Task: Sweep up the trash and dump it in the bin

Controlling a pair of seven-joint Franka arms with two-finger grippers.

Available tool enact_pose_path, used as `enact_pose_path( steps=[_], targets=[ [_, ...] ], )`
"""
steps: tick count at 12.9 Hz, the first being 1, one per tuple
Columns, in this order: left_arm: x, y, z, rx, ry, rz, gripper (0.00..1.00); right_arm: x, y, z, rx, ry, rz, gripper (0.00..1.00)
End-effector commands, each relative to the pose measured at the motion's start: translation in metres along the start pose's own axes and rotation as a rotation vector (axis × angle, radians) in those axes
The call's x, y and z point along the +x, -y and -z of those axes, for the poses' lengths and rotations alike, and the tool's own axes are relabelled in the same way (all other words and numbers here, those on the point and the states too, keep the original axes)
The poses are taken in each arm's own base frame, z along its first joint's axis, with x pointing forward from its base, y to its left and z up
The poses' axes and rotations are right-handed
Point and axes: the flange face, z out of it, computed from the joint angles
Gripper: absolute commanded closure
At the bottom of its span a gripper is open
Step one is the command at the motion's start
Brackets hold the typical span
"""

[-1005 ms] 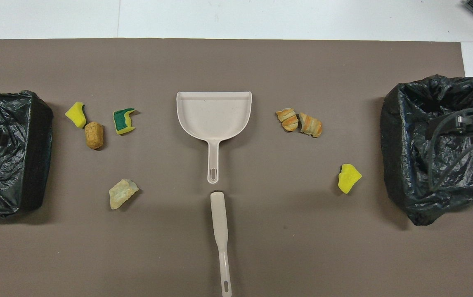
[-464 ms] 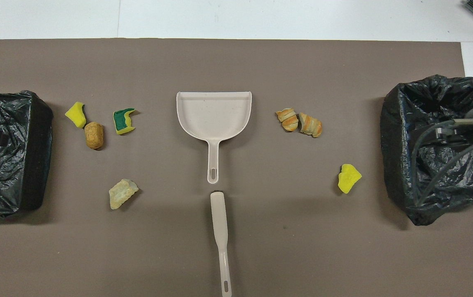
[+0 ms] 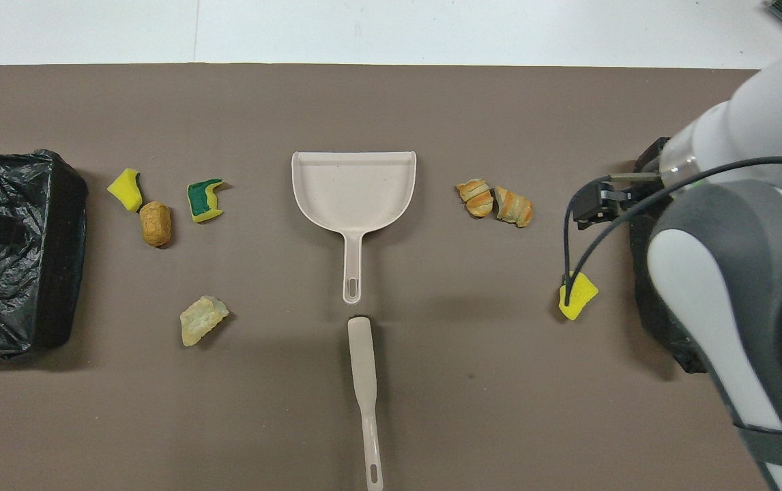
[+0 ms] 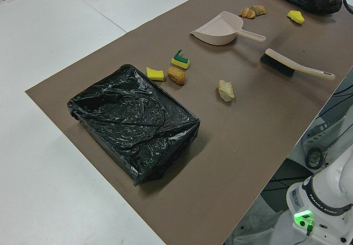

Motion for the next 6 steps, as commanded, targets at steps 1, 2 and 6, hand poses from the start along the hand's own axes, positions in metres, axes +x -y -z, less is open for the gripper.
enact_pose_path(
  steps=[1,2,6],
  targets=[
    [-0.017,-0.020,-0.012,-0.053,0.016,-0.020,0.00,0.020,0.046,-0.023,0.020,-0.046,-0.020,0.00],
    [-0.023,-0.032,-0.018,-0.058,0.016,-0.030,0.00,0.023,0.068,-0.036,0.026,-0.057,-0.017,0.00],
    [-0.055,-0.108,-0.066,-0.070,0.050,-0.012,0.00,0.015,0.155,-0.084,0.074,-0.055,-0.038,0.00]
  ],
)
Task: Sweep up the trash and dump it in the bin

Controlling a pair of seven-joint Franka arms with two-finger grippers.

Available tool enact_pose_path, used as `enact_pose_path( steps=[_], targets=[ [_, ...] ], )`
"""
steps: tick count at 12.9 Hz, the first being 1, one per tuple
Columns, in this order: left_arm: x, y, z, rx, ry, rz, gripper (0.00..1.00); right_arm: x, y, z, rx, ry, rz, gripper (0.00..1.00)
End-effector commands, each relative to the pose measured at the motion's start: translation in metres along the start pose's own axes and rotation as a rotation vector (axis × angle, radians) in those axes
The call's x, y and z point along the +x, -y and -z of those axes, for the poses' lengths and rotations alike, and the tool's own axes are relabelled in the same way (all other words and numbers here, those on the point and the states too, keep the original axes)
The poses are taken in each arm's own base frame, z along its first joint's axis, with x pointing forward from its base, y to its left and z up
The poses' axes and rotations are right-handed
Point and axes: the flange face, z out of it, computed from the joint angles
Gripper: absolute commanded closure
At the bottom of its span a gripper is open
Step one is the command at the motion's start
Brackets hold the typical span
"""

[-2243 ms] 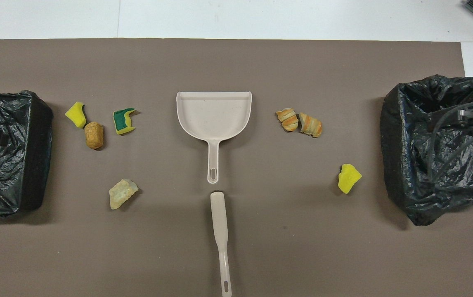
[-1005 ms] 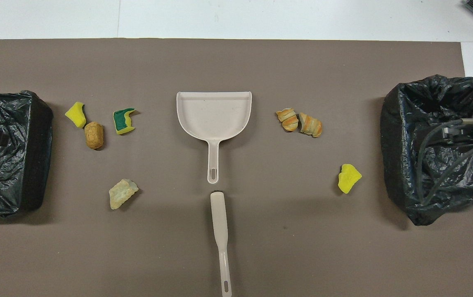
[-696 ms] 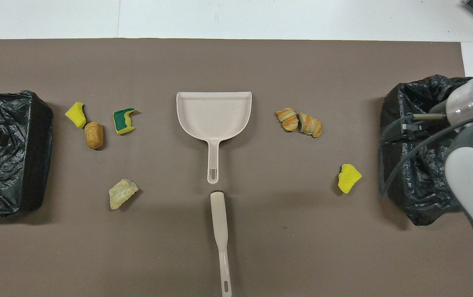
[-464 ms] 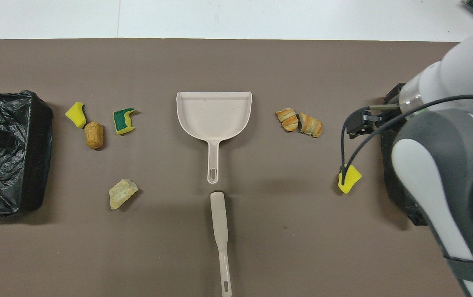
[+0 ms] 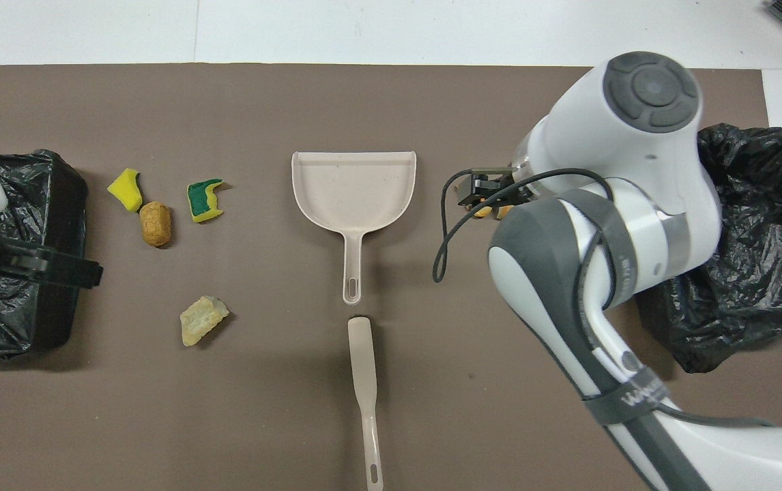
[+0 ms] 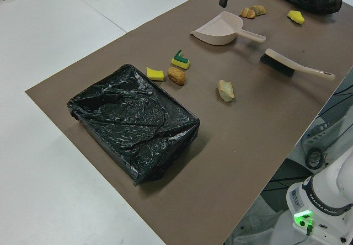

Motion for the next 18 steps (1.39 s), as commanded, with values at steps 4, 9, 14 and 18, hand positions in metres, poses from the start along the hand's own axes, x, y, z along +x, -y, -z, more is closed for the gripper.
enact_pose_path(
  steps=[4,9,14,18],
  targets=[
    [-0.047,-0.113,-0.092,-0.024,-0.011,0.066,0.00,-0.025,0.118,-0.088,0.045,0.082,-0.050,0.00],
    [-0.082,-0.172,-0.145,-0.021,0.003,0.073,0.00,-0.037,0.183,-0.140,0.034,0.103,-0.041,0.00],
    [-0.107,-0.213,-0.173,-0.032,-0.008,0.100,0.00,-0.037,0.175,-0.147,0.009,0.119,0.007,0.50],
    [-0.111,-0.235,-0.184,-0.057,0.001,0.117,0.00,-0.035,0.170,-0.139,0.022,0.123,0.012,1.00]
  ],
)
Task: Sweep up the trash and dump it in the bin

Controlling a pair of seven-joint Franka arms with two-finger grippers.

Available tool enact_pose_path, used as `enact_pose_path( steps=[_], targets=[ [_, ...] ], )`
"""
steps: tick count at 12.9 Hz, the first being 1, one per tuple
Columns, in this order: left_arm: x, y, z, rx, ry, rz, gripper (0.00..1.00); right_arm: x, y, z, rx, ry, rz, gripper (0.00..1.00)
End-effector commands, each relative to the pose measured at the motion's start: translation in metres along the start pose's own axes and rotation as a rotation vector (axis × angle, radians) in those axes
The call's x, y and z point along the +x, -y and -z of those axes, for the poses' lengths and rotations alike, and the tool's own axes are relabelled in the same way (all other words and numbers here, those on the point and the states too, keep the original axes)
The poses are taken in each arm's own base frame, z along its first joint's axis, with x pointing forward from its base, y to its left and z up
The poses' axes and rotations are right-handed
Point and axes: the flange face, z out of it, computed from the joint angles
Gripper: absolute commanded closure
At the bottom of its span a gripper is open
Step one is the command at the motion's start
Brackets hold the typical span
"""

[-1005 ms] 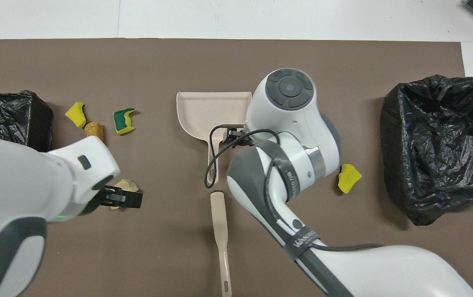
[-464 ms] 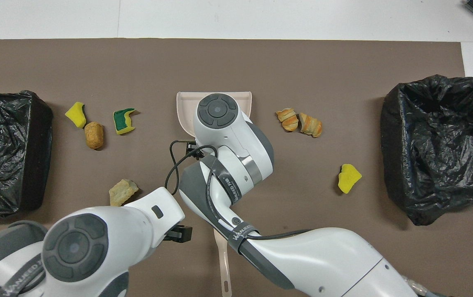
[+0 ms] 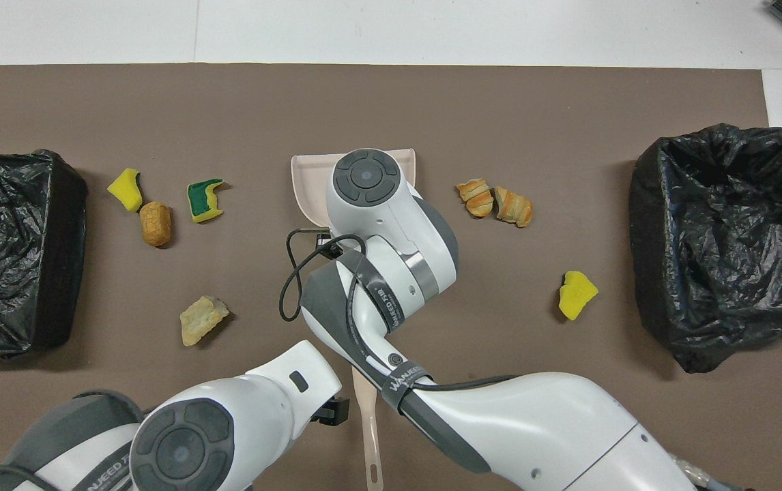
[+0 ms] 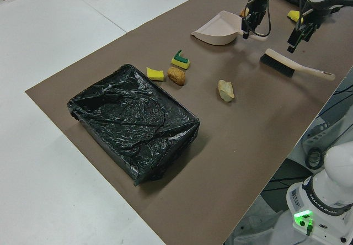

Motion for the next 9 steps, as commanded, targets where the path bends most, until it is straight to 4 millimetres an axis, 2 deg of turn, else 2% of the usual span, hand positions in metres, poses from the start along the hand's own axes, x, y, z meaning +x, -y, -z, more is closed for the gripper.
enact_pose_path(
  steps=[1,2,3,6,7,9],
  targets=[
    [-0.015,-0.019,-0.027,-0.016,0.003,0.027,0.00,0.008,-0.012,0.016,0.019,0.015,0.007,1.00],
    [-0.022,-0.031,-0.049,-0.013,0.003,0.036,0.00,0.013,-0.024,0.028,0.017,0.020,0.016,1.00],
    [-0.032,-0.041,-0.064,-0.017,-0.004,0.029,0.00,0.012,-0.028,0.039,0.019,0.020,0.033,1.00],
    [-0.053,-0.062,-0.100,0.002,0.009,0.009,0.00,0.025,-0.065,0.081,0.044,-0.005,0.065,1.00],
    [-0.056,-0.070,-0.112,0.006,0.009,0.018,0.00,0.031,-0.085,0.095,0.046,-0.006,0.083,1.00],
    [-0.061,-0.081,-0.121,-0.003,-0.003,0.020,0.00,0.039,-0.119,0.114,0.040,0.002,0.182,1.00]
  ],
)
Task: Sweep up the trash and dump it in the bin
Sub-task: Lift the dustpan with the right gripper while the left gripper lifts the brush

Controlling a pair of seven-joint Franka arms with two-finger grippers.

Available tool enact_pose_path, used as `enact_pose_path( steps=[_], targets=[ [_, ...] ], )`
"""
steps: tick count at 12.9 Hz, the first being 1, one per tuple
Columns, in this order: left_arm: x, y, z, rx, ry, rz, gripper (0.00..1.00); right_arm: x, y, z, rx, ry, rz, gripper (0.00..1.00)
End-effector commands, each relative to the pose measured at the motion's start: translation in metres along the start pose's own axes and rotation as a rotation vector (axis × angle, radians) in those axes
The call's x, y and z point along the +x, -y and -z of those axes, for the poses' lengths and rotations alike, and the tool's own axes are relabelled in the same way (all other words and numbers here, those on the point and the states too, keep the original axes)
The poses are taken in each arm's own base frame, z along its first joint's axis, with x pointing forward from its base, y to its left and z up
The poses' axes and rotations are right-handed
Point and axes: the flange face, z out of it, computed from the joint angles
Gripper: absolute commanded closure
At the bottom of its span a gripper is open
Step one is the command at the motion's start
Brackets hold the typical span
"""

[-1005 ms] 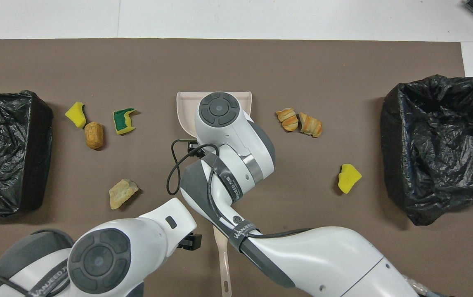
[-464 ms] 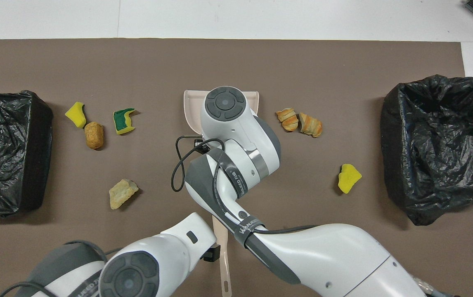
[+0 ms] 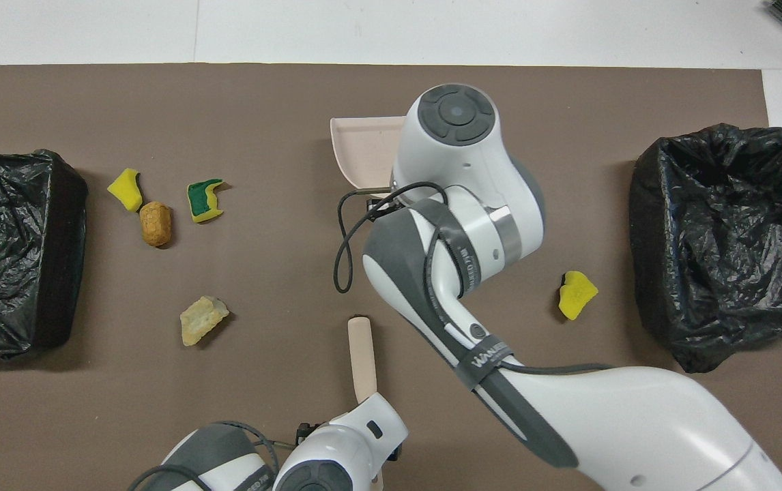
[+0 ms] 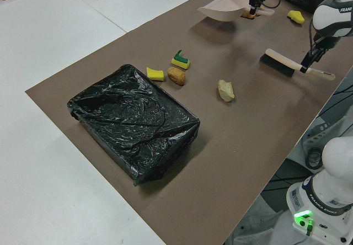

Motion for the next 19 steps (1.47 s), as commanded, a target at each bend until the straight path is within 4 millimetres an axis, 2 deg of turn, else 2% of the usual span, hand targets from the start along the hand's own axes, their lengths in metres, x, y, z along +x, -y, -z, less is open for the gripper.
enact_pose_path(
  steps=[1,3,4,8,10,13,15,17,19],
  targets=[
    [-0.007,-0.010,-0.009,-0.018,-0.005,0.011,0.00,0.000,-0.044,0.026,0.027,0.016,0.116,1.00],
    [-0.015,-0.016,-0.018,-0.004,0.009,-0.008,0.00,0.003,-0.076,0.032,0.010,0.013,0.208,1.00],
    [-0.016,-0.015,-0.019,0.001,0.013,-0.006,0.09,0.003,-0.080,0.031,0.001,0.015,0.263,1.00],
    [-0.017,-0.015,-0.019,0.003,0.027,-0.002,0.64,-0.002,-0.084,0.029,-0.128,0.011,0.475,1.00],
    [-0.018,-0.014,-0.019,0.004,0.036,0.005,0.81,-0.007,-0.092,0.022,-0.132,0.034,0.615,1.00],
    [-0.017,-0.013,-0.019,0.019,0.053,-0.007,1.00,-0.011,-0.099,0.017,-0.128,0.072,0.853,1.00],
    [-0.015,-0.010,-0.016,0.045,0.083,0.000,1.00,-0.015,-0.108,0.014,-0.120,0.101,0.984,1.00],
    [-0.007,-0.003,-0.005,0.072,0.115,0.001,1.00,-0.025,-0.108,0.007,-0.115,0.122,1.101,1.00],
    [0.019,0.016,0.008,0.088,0.116,0.035,1.00,-0.032,-0.112,0.001,-0.120,0.129,1.207,1.00]
  ],
)
